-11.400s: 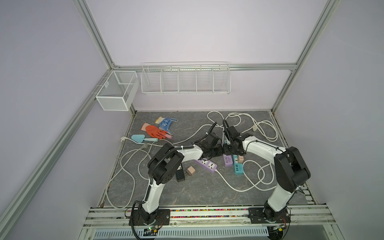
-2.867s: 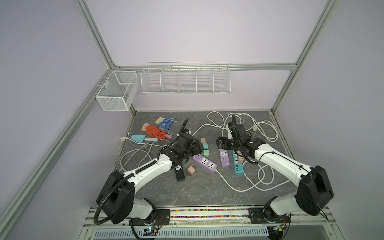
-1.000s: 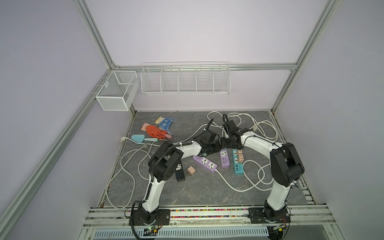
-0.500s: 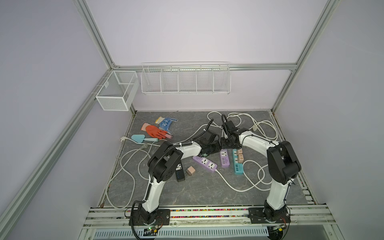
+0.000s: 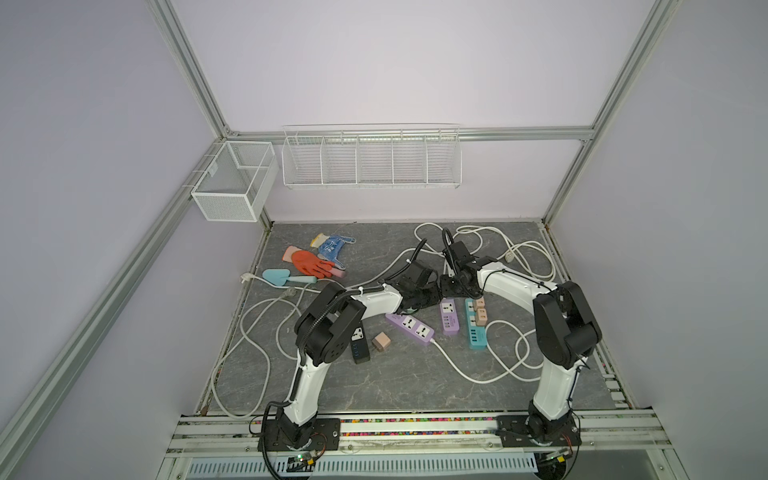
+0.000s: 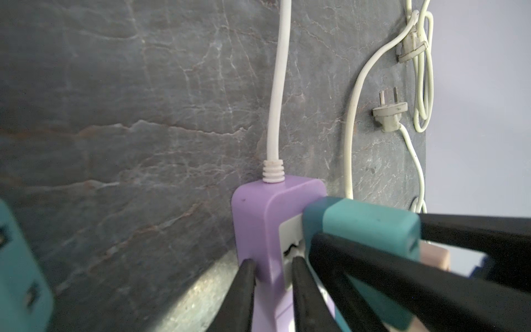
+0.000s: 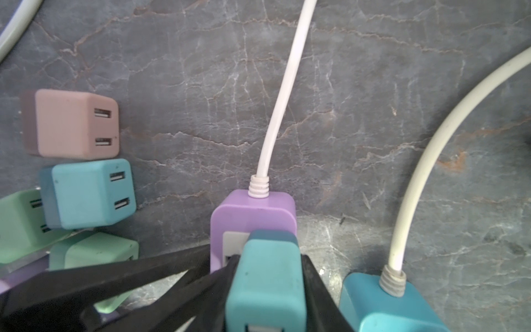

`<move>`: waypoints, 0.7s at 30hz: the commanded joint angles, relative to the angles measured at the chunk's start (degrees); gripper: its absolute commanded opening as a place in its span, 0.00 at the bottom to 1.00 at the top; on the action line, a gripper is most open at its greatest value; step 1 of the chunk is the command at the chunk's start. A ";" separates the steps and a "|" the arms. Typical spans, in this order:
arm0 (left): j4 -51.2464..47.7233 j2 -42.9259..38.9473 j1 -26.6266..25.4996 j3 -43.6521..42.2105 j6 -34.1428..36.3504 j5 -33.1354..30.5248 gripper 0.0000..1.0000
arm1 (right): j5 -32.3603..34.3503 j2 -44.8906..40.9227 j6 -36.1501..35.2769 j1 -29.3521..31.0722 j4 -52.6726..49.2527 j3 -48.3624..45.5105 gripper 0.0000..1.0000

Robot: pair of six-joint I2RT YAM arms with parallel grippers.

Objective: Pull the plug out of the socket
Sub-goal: 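Close the right gripper on the teal adapter while the left grips the strip, then tug the teal adapter away from the purple strip with the right gripper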

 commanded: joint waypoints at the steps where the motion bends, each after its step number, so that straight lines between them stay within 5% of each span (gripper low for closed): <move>1: -4.81 0.76 -1.07 -2.15 0.13 -1.84 0.24 | 0.23 0.63 0.16 0.25 0.47 -0.27 0.31; 21: -3.16 0.55 -1.37 -4.08 -1.90 -2.54 0.23 | 1.25 -1.03 -1.20 0.48 -1.57 1.27 0.19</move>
